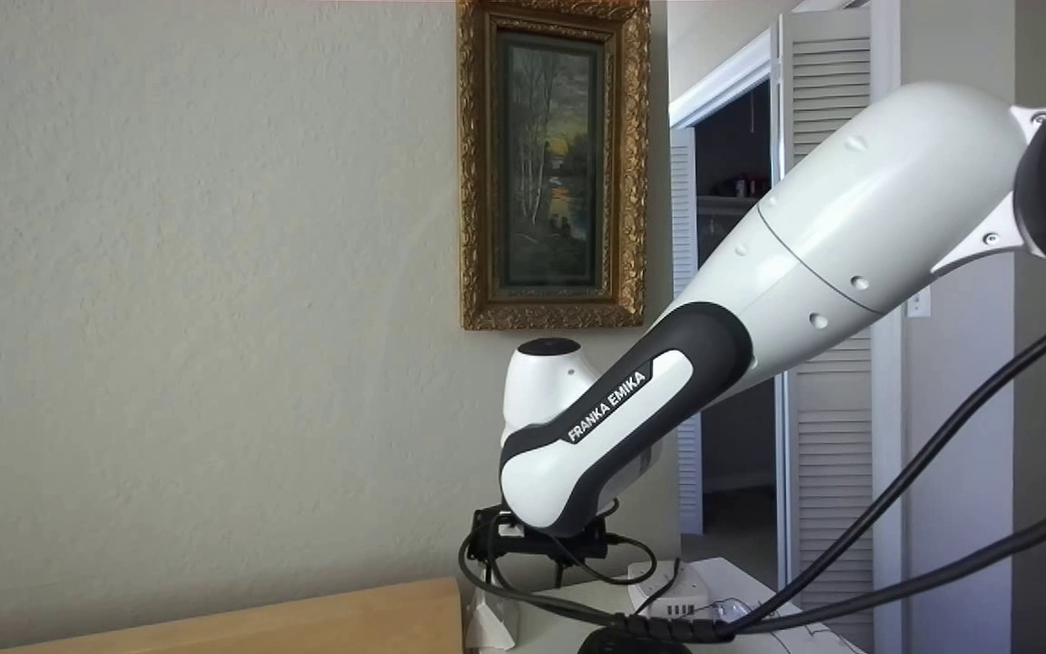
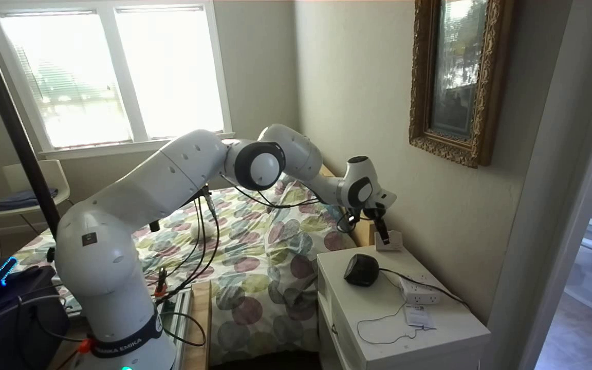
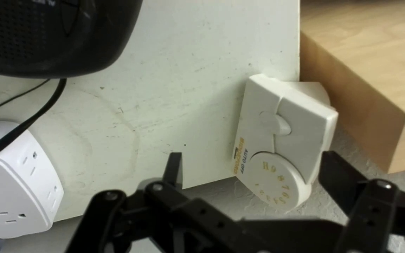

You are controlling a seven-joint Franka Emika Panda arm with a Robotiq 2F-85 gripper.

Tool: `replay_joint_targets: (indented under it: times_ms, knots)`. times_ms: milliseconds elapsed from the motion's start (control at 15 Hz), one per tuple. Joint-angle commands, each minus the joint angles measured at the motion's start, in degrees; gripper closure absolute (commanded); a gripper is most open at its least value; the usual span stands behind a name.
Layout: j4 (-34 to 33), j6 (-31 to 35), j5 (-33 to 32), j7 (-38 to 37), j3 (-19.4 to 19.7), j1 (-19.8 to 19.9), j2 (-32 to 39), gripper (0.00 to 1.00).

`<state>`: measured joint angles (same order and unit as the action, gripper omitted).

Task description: Move the alarm clock on the left to the right.

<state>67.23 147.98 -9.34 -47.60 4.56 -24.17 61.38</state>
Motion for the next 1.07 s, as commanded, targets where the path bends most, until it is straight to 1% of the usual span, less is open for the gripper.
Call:
replay_joint_targets:
  times_ms: [0,400,1000]
  knots:
    - [-4.93,0.64,1.58,-0.17,0.49,-0.57,3.87,0.00]
    - [-9.17,0.53,1.43,-0.21,1.10,-0.56,6.79,0.00]
    - [-14.18,-0.70,0.85,-0.92,3.40,-0.63,10.38,0.00]
